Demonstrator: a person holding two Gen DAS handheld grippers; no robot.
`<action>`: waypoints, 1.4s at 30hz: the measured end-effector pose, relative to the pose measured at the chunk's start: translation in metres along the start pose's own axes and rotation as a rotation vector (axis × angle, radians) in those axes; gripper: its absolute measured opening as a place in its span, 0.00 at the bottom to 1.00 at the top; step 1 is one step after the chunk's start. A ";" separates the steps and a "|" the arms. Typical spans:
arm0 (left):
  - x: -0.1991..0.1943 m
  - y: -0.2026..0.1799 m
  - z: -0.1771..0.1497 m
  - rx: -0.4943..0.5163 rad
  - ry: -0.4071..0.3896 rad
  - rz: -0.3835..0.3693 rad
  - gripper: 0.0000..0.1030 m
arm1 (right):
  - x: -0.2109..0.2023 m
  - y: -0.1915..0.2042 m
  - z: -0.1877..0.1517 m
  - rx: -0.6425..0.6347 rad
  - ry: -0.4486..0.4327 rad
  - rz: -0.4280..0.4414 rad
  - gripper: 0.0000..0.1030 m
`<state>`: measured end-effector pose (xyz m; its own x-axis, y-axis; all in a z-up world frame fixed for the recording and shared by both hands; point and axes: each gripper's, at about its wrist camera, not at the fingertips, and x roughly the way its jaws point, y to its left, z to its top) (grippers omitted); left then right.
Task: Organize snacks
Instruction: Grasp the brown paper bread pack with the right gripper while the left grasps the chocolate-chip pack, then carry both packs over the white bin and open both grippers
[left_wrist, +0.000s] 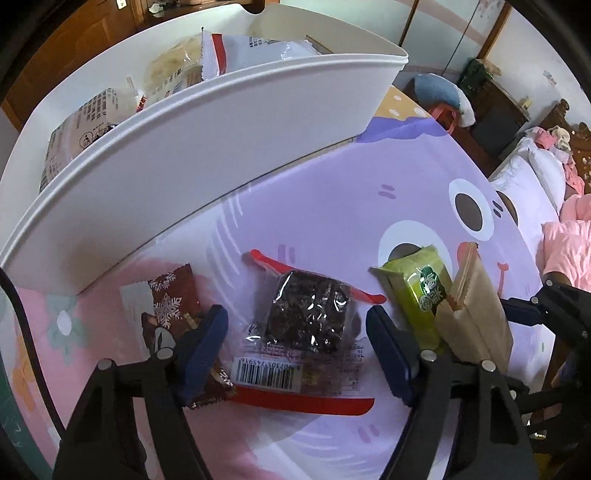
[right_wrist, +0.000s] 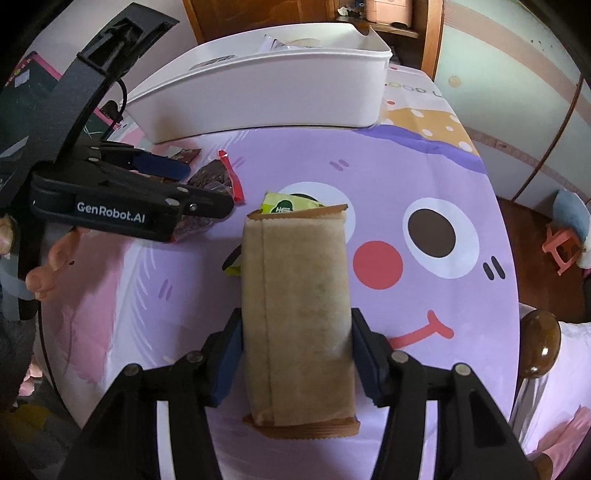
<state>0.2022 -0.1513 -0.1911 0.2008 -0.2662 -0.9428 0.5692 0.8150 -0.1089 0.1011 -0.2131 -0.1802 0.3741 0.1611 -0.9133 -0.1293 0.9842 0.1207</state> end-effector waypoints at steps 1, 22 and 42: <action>0.000 0.000 0.001 0.004 -0.001 0.001 0.73 | 0.000 0.000 0.000 -0.002 -0.002 -0.001 0.53; 0.005 -0.001 -0.005 0.093 0.064 0.000 0.80 | 0.000 0.000 0.001 0.001 0.000 -0.001 0.53; -0.024 0.023 -0.012 -0.101 -0.026 0.031 0.40 | -0.002 0.000 0.001 0.020 0.001 0.003 0.52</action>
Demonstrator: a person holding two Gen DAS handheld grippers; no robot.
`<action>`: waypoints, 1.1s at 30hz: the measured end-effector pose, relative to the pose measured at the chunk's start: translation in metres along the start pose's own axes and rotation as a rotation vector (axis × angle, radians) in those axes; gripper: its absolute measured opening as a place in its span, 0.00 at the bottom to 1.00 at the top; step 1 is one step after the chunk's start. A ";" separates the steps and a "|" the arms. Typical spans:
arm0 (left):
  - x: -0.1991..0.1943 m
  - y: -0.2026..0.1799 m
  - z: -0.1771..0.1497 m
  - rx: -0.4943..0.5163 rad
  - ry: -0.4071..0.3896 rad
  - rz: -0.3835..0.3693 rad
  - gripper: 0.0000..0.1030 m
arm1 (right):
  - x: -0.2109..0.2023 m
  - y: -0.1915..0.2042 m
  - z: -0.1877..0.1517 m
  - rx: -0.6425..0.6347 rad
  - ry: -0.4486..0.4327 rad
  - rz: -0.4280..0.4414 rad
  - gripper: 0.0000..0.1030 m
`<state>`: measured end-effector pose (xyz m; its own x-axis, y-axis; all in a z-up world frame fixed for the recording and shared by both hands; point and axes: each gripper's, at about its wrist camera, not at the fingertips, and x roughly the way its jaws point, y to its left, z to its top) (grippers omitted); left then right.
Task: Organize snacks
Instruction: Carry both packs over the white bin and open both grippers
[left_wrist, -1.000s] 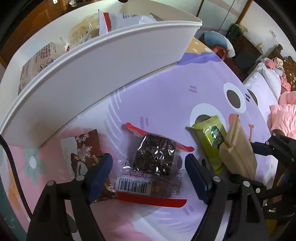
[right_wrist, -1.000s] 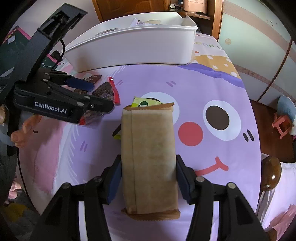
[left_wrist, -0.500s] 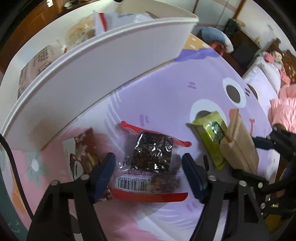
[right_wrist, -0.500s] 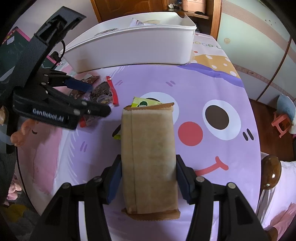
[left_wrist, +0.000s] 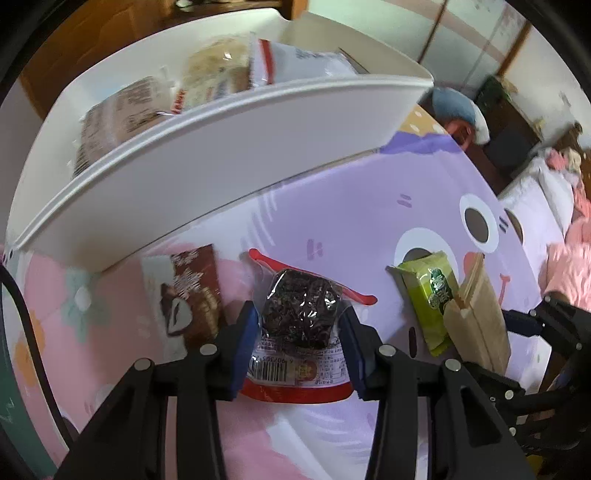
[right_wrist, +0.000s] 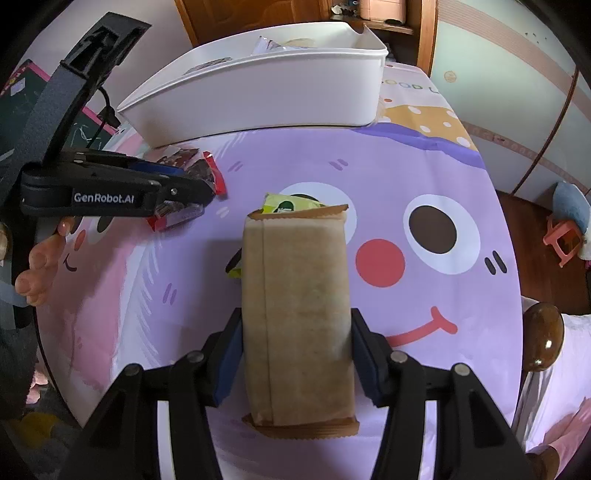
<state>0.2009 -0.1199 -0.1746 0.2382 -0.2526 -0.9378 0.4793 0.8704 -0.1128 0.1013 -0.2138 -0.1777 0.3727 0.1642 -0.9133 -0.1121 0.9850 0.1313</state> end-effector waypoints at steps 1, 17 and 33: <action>-0.005 0.002 -0.002 -0.012 -0.011 -0.002 0.40 | -0.002 0.001 0.000 -0.004 -0.005 -0.004 0.52; -0.152 0.025 -0.003 -0.119 -0.251 0.065 0.41 | -0.091 0.027 0.065 -0.073 -0.218 -0.012 0.52; -0.252 0.060 0.103 -0.164 -0.468 0.224 0.41 | -0.173 0.047 0.242 -0.069 -0.480 -0.088 0.52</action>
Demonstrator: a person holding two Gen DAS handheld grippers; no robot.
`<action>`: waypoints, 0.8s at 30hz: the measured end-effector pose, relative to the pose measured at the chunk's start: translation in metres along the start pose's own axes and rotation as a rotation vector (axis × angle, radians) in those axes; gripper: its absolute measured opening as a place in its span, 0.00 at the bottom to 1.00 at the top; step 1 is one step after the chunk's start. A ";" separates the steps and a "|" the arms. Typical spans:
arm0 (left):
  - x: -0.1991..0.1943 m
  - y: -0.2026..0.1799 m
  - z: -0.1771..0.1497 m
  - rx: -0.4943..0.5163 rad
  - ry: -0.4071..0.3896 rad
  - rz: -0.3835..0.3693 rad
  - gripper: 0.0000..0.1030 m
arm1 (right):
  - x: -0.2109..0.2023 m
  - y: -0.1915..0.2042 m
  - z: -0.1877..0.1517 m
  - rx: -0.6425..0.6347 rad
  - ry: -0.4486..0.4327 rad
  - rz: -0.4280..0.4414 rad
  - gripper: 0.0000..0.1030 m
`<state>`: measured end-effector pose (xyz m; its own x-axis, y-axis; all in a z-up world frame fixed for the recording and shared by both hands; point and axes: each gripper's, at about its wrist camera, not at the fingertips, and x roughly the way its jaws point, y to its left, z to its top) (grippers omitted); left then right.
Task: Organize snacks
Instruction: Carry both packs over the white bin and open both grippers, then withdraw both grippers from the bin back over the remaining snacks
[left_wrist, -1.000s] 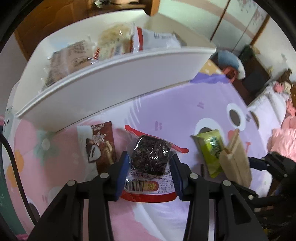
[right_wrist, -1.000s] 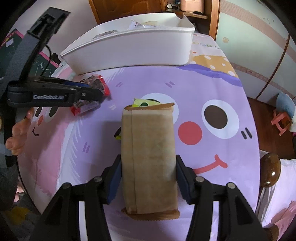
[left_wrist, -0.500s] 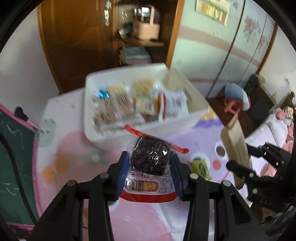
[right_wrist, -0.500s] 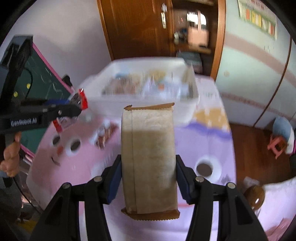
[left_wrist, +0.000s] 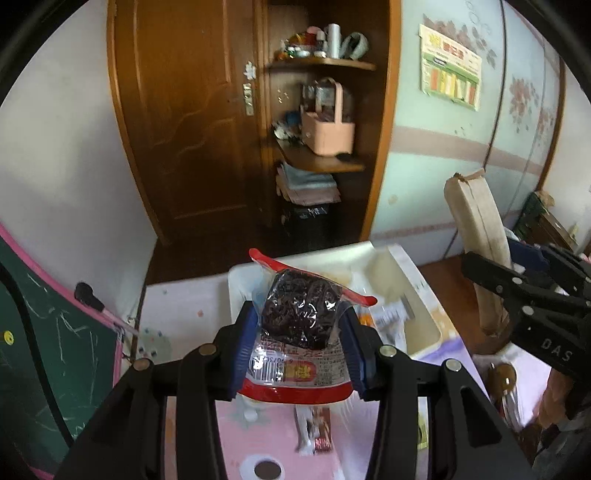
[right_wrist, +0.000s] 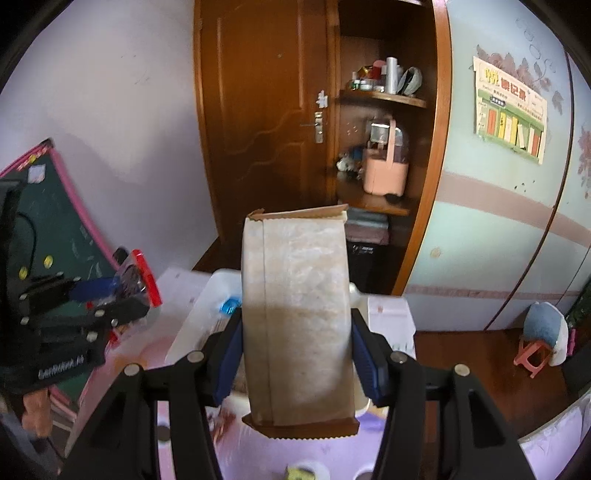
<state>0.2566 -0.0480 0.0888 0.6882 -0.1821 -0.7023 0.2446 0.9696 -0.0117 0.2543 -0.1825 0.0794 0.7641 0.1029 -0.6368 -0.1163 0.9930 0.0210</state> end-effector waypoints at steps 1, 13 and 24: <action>0.004 0.001 0.006 -0.008 -0.004 0.003 0.41 | 0.006 -0.001 0.006 0.006 -0.001 0.000 0.52; 0.097 0.014 0.023 -0.054 0.082 0.046 0.64 | 0.098 -0.009 0.019 0.080 0.124 -0.029 0.54; 0.100 0.035 0.010 -0.099 0.066 0.054 0.81 | 0.095 -0.022 0.001 0.085 0.142 -0.067 0.61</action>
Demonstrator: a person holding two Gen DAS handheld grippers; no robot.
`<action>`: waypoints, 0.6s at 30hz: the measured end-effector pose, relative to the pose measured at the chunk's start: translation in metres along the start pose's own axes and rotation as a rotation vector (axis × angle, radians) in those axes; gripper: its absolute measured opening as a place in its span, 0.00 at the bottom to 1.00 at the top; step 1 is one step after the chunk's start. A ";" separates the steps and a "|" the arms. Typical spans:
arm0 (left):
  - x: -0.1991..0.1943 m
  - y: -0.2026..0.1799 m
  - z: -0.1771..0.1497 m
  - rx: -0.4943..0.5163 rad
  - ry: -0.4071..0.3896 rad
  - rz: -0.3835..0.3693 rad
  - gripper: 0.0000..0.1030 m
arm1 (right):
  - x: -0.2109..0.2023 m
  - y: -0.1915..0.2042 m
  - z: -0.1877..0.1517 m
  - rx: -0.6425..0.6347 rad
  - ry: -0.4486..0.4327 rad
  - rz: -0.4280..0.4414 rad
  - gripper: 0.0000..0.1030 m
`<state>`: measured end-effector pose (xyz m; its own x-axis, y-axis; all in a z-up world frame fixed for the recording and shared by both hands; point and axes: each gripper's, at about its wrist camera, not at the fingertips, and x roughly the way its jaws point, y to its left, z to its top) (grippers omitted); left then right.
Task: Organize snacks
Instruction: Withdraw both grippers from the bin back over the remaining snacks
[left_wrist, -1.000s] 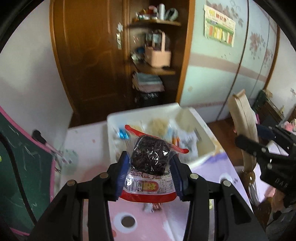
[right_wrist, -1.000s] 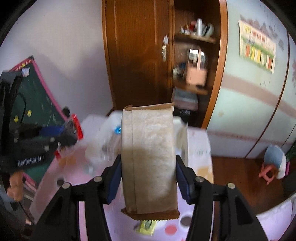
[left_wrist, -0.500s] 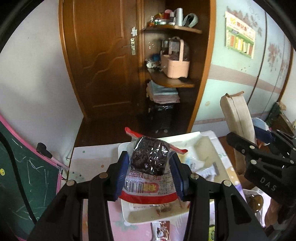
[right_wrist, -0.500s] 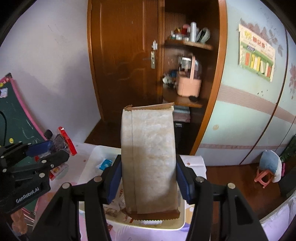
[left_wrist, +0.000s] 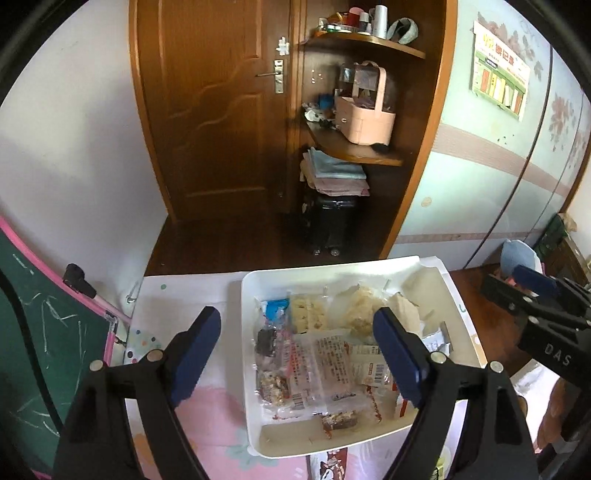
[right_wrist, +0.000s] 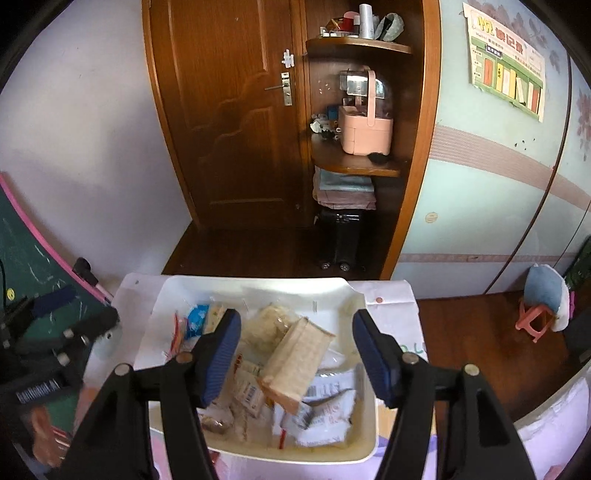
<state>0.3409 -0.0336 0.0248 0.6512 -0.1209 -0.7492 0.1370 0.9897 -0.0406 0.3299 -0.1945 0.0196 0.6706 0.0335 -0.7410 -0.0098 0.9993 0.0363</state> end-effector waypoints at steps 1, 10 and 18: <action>-0.003 0.002 -0.001 -0.002 0.000 0.003 0.81 | 0.000 -0.003 -0.001 0.000 0.002 -0.003 0.61; -0.029 0.008 -0.011 -0.012 -0.001 0.009 0.82 | -0.027 -0.012 -0.016 -0.013 0.023 -0.009 0.61; -0.063 -0.004 -0.044 0.072 -0.005 -0.022 0.82 | -0.067 -0.007 -0.050 -0.072 0.016 0.001 0.61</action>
<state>0.2660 -0.0263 0.0431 0.6513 -0.1429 -0.7453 0.2045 0.9788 -0.0089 0.2476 -0.2032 0.0355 0.6586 0.0342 -0.7517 -0.0642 0.9979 -0.0109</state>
